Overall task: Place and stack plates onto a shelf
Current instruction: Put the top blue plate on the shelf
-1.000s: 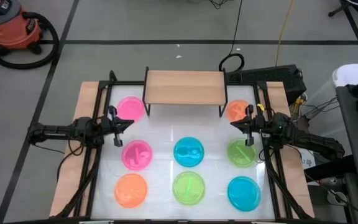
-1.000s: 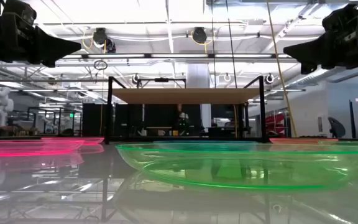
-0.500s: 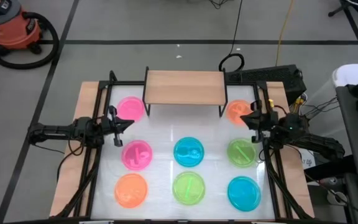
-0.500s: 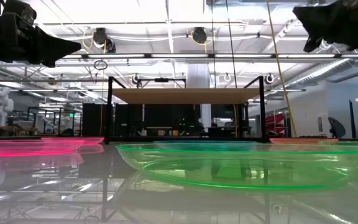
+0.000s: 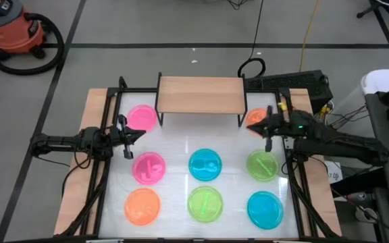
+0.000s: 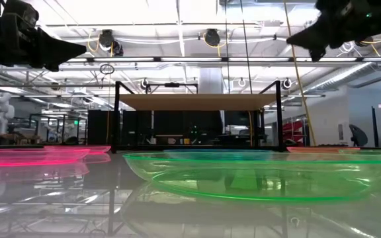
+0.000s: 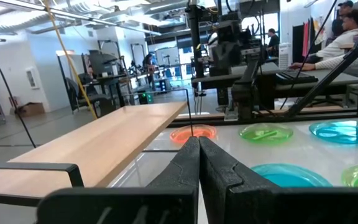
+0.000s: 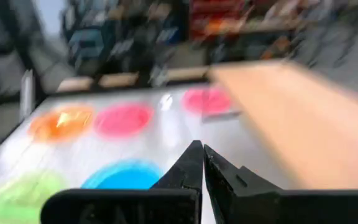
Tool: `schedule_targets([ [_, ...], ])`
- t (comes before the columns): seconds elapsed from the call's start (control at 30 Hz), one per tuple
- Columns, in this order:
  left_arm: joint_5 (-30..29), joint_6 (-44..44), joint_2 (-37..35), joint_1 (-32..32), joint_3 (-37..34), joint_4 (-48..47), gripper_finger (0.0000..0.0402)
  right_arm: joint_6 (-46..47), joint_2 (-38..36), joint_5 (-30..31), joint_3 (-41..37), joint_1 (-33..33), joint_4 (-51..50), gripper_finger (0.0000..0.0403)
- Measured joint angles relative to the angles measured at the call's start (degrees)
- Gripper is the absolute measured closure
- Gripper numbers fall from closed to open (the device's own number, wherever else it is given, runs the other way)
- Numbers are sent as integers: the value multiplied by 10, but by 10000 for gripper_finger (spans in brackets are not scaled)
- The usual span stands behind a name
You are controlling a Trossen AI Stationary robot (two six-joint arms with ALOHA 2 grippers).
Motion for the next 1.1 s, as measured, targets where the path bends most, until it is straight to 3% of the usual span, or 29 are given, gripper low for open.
schedule_targets([
  [0.13,0,0,0,0,0,0,398,-17,78,-5,1,51,12,403],
  [0.47,0,0,0,0,0,-1,398,-67,245,116,1,210,90,403],
  [0.6,0,0,0,0,0,-1,398,-139,315,123,-12,243,107,403],
  [0.9,0,0,0,0,0,-1,398,-242,465,123,-32,308,275,400],
  [1.1,0,0,0,0,0,-1,398,-251,525,124,-32,325,352,351],
])
